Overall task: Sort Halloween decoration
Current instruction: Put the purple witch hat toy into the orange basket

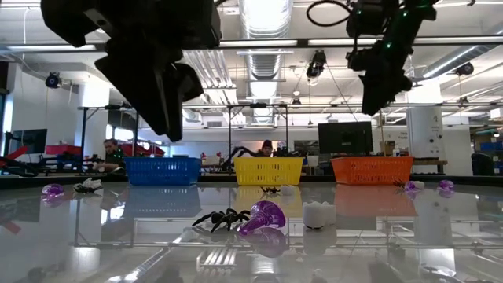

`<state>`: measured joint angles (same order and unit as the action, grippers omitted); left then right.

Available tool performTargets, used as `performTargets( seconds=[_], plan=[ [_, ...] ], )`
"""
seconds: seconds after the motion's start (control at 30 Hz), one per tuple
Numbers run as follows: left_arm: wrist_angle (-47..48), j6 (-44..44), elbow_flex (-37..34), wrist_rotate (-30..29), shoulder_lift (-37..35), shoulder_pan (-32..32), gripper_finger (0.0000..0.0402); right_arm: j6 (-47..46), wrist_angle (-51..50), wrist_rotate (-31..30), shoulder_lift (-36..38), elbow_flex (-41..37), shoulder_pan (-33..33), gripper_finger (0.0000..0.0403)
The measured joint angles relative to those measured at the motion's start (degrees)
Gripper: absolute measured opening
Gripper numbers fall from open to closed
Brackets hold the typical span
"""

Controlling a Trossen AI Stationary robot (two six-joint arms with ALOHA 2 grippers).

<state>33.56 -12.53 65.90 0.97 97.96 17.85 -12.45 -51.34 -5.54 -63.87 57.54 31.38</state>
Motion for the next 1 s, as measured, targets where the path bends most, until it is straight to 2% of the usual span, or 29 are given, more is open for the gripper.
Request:
performTargets(
  seconds=[0.43, 0.6, 0.8, 1.0],
  plan=[
    [-9.8, -0.5, 1.5, 1.7, 6.7, 3.8, 0.0114, -4.0, -1.3, 0.0, 3.3, 0.0, -4.5, 0.0136],
    [-9.4, -1.5, 7.3, 1.7, 11.4, 5.1, 0.0114, -4.0, -1.3, 0.0, 3.4, 0.0, -4.5, 0.0137],
    [-6.3, 2.2, 16.8, 1.9, 18.3, 6.5, 0.0114, -3.8, -1.7, 0.1, 3.4, 0.0, -4.5, 0.0137],
    [-2.6, 4.7, 25.1, 4.8, 24.5, 6.9, 0.0114, -3.5, -2.9, 0.1, 3.4, 0.0, -4.5, 0.0137]
  ],
)
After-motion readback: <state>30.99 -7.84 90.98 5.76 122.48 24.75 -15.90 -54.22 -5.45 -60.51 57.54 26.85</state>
